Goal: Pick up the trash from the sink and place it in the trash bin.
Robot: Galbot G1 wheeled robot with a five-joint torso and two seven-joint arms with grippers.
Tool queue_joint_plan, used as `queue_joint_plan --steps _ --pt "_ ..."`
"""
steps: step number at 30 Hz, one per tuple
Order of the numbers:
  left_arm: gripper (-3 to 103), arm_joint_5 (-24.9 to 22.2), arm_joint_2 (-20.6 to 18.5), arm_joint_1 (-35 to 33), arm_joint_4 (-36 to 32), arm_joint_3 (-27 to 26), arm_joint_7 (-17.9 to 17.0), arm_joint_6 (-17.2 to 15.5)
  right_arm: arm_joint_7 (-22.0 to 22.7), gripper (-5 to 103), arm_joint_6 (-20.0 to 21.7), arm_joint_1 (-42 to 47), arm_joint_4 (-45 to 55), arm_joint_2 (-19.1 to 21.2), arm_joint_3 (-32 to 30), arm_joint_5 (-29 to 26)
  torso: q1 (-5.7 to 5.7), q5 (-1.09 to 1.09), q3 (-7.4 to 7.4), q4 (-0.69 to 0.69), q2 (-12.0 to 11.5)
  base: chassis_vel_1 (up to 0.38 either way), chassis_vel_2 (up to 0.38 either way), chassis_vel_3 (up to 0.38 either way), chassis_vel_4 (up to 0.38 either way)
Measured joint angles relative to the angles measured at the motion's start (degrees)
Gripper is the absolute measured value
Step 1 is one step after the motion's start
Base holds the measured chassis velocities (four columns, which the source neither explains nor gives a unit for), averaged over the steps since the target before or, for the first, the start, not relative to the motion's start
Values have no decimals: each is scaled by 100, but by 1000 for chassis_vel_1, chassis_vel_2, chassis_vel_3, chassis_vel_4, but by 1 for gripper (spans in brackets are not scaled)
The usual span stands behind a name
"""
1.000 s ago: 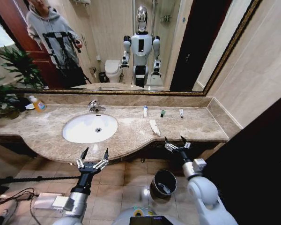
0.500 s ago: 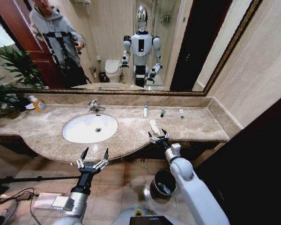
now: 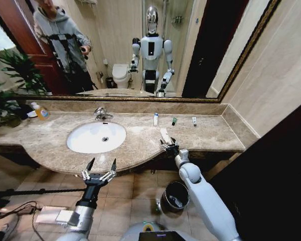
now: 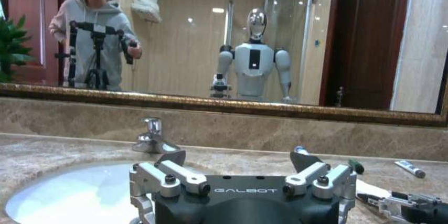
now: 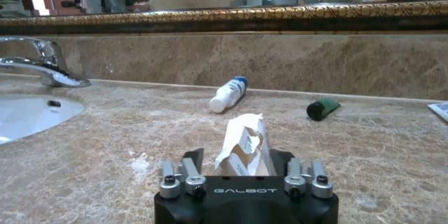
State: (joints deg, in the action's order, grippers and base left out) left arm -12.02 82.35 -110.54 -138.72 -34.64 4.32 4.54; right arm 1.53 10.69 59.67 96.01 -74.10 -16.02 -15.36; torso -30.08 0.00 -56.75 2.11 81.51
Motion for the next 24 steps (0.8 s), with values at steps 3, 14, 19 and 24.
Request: queue_joint_plan --steps 3,14,19,24 --pt "100 0 0 0 0 0 0 0 11 51 1 10 -2 -21 -32 -12 0 0 0 0 0 0 0 0 0" --pt "100 0 0 0 0 0 0 0 48 14 29 100 97 -11 -118 -54 0 0 0 0 0 0 0 0 0" --pt "100 0 0 0 0 0 0 0 65 0 70 169 199 -10 -209 -118 0 0 0 0 0 0 0 0 0" --pt "100 0 0 0 0 0 0 0 65 0 95 290 353 15 -318 -126 0 0 0 0 0 0 0 0 0"
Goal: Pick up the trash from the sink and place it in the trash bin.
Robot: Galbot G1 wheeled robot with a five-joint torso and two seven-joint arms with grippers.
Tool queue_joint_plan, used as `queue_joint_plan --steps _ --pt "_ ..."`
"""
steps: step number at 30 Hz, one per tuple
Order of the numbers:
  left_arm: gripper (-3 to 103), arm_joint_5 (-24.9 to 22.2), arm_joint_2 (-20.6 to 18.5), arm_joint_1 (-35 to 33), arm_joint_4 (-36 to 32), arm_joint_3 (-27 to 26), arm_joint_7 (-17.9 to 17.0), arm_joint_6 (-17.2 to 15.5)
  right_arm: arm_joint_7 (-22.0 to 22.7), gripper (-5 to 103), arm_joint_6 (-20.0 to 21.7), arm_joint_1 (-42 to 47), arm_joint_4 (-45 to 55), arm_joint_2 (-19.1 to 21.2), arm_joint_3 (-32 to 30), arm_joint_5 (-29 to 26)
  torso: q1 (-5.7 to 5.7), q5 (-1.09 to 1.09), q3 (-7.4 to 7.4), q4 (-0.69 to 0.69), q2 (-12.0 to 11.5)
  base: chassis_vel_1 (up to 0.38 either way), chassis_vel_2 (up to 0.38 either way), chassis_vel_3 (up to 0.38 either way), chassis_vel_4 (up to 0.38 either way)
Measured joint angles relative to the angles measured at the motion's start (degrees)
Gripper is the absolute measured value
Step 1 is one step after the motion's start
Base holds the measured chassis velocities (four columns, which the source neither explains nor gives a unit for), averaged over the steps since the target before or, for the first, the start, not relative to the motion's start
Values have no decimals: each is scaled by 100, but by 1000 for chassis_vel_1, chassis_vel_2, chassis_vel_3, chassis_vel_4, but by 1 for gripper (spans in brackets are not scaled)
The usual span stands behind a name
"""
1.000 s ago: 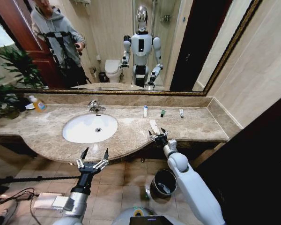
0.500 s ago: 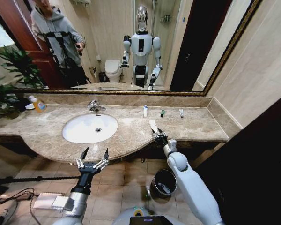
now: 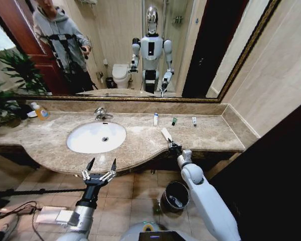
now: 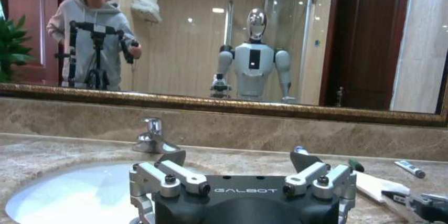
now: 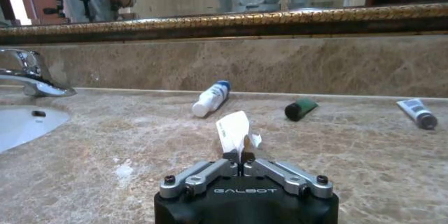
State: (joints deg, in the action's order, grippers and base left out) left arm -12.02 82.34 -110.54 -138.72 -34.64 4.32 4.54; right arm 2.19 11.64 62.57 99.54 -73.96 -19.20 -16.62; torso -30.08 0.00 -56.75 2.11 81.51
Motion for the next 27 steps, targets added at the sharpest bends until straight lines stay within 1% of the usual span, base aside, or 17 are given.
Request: queue_joint_plan --steps 5,8,9,13,14,16,17,19,20,21,23,24,26,27 --pt "100 0 0 0 0 0 0 0 2 0 42 208 283 44 -134 -22 0 0 0 0 0 0 0 0 0" --pt "100 0 0 0 0 0 0 0 -10 0 23 566 682 135 -314 -131 0 0 0 1 0 0 0 0 0" --pt "100 0 0 0 0 0 0 0 -10 0 23 566 682 135 -314 -131 0 0 0 1 0 0 0 0 0" --pt "100 0 0 0 0 0 0 0 -55 0 -147 1273 1327 197 -616 -196 0 0 0 0 1 0 0 0 0" --pt "100 0 0 0 0 0 0 0 -55 0 -147 1273 1327 197 -616 -196 0 0 0 0 1 0 0 0 0" --pt "100 0 0 0 0 0 0 0 -75 0 -315 1630 1593 200 -779 -170 0 0 1 0 1 0 0 0 0" --pt "100 0 0 0 0 0 0 0 -75 0 -315 1630 1593 200 -779 -170 0 0 1 0 1 0 0 0 0" --pt "100 0 0 0 0 0 0 0 -72 0 -566 1993 1810 160 -943 -105 0 -1 1 0 1 0 0 0 0" --pt "100 0 0 0 0 0 0 0 -56 0 -769 2178 1874 103 -1008 -87 0 0 1 0 1 0 0 0 0" --pt "100 0 0 0 0 0 0 0 -56 0 -769 2178 1874 103 -1008 -87 0 0 1 0 1 0 0 0 0" --pt "100 0 0 0 0 0 0 0 13 0 -1177 2562 1979 -61 -1136 -54 0 0 1 0 1 0 0 0 0" --pt "100 0 0 0 0 0 0 0 13 0 -1177 2562 1979 -61 -1136 -54 0 0 1 0 1 0 0 0 0" --pt "100 0 0 0 0 0 -1 0 198 0 -1574 3005 2036 -239 -1186 -52 0 -1 1 0 1 0 0 0 0" --pt "100 0 0 0 0 0 0 0 267 0 -1693 3143 2041 -308 -1207 -40 0 -1 1 0 1 0 0 0 0"
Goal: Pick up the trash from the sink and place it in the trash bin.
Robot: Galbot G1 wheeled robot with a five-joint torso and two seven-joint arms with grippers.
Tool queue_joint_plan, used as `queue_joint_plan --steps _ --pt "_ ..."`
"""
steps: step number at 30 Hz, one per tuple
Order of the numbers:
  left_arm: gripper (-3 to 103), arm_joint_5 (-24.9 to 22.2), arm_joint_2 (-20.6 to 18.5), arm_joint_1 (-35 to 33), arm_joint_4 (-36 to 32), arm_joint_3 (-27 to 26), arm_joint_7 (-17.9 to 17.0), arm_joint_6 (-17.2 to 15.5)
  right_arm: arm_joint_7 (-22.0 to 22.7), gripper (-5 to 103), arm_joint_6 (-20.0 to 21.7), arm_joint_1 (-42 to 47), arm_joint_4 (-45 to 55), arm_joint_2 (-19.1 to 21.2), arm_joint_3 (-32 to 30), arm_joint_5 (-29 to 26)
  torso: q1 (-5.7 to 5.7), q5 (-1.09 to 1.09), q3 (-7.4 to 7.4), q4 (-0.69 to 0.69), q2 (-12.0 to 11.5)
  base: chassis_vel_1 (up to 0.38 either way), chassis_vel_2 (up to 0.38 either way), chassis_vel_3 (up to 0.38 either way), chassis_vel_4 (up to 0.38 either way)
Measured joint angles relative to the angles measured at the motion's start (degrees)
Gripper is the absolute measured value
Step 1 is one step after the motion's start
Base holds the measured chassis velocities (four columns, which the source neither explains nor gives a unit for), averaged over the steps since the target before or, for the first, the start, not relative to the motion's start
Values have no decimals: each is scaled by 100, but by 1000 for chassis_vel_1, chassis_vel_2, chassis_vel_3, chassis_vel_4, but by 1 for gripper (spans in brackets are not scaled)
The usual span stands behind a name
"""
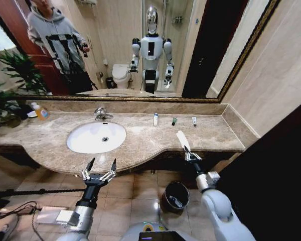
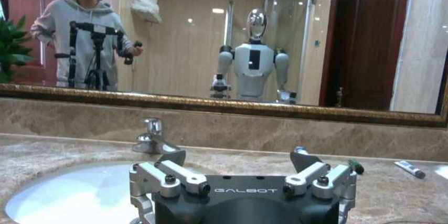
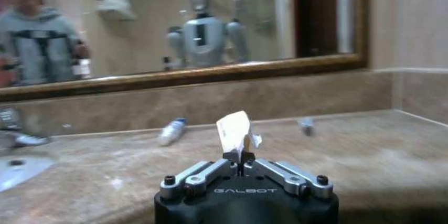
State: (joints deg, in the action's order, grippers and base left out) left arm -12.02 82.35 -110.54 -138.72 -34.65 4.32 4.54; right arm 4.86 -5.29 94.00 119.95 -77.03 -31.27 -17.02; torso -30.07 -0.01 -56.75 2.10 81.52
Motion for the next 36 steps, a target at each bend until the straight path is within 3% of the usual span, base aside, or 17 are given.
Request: queue_joint_plan --steps 5,10,14,15,18,26,36 --pt "100 0 0 0 0 0 -1 0 98 0 -496 759 -3 -322 -209 41 0 0 0 0 0 0 0 0 0" --pt "100 0 0 0 0 0 0 0 -55 0 -800 1153 -125 -346 -446 55 0 0 0 0 0 0 0 0 0" --pt "100 0 0 0 0 0 0 0 -243 0 -1444 1544 -448 -289 -543 165 0 0 0 0 0 0 0 0 0" --pt "100 0 0 0 0 0 0 0 -243 0 -1444 1544 -448 -289 -543 165 0 0 0 0 0 0 0 0 0" --pt "100 0 0 0 0 0 0 0 -301 0 -1836 1596 -888 -320 -463 549 0 1 0 0 0 0 0 0 0" --pt "100 0 0 0 0 0 0 0 -667 0 -1571 1189 -1840 -410 -203 1113 -1 0 -1 1 -1 0 0 0 0" --pt "100 0 0 0 0 0 -1 0 -956 0 -774 -102 -3610 -389 15 1458 -1 0 -1 1 -1 0 0 0 0"
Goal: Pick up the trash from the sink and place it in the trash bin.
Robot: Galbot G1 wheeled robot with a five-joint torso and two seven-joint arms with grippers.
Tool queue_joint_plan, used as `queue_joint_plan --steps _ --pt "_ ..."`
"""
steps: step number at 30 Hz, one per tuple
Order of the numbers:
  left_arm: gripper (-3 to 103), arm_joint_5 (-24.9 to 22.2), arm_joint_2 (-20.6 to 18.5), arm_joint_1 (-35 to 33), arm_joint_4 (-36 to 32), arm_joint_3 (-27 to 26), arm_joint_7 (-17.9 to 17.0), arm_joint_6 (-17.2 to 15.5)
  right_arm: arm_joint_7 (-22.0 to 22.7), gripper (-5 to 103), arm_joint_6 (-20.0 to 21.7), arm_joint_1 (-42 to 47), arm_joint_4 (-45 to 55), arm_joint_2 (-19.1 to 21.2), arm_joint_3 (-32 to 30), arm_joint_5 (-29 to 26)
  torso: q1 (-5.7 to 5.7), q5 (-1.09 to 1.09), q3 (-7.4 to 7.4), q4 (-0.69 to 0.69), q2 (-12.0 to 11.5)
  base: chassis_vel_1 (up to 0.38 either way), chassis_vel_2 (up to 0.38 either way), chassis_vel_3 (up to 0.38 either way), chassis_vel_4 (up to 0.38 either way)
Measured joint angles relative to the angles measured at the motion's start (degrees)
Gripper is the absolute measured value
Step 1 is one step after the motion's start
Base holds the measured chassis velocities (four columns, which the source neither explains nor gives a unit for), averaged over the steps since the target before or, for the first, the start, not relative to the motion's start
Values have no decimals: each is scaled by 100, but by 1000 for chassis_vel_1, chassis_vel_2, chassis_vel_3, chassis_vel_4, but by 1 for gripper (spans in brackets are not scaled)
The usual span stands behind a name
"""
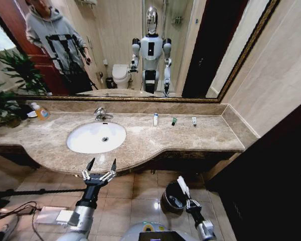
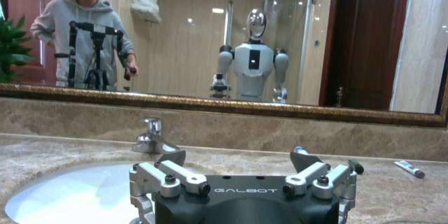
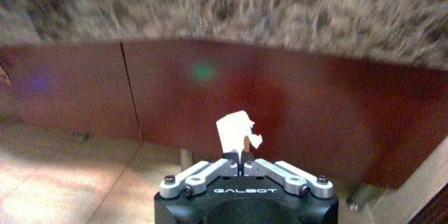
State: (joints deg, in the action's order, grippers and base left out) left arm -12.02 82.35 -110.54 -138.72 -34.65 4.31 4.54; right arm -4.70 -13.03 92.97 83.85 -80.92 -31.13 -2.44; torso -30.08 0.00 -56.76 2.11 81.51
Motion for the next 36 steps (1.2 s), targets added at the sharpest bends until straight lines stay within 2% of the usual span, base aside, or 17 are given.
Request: queue_joint_plan --steps 2,6,11,21,23,28,36 --pt "100 0 0 0 0 0 2 0 -93 0 187 -302 -388 2 48 27 0 1 0 0 0 0 0 0 0" --pt "100 0 0 0 0 0 1 0 -350 0 327 -627 -852 10 65 142 0 0 0 0 0 0 0 0 0" --pt "100 0 0 0 0 0 1 0 -468 0 503 -933 -1254 13 85 281 0 -1 0 0 0 0 0 0 0" --pt "100 0 0 0 0 1 2 0 -503 0 509 -1855 -2575 -110 49 1012 0 -2 0 0 0 0 0 0 0" --pt "100 0 0 0 0 0 2 0 -506 0 507 -2208 -3129 -183 11 1168 0 2 0 0 0 0 0 0 0" --pt "100 0 0 0 0 0 1 0 -438 0 705 -2690 -3805 -287 -35 1231 0 1 0 -1 0 0 0 0 0" --pt "100 0 0 0 0 0 1 0 -266 0 694 -3313 -4979 -282 -125 1340 0 0 0 0 0 0 0 0 0"
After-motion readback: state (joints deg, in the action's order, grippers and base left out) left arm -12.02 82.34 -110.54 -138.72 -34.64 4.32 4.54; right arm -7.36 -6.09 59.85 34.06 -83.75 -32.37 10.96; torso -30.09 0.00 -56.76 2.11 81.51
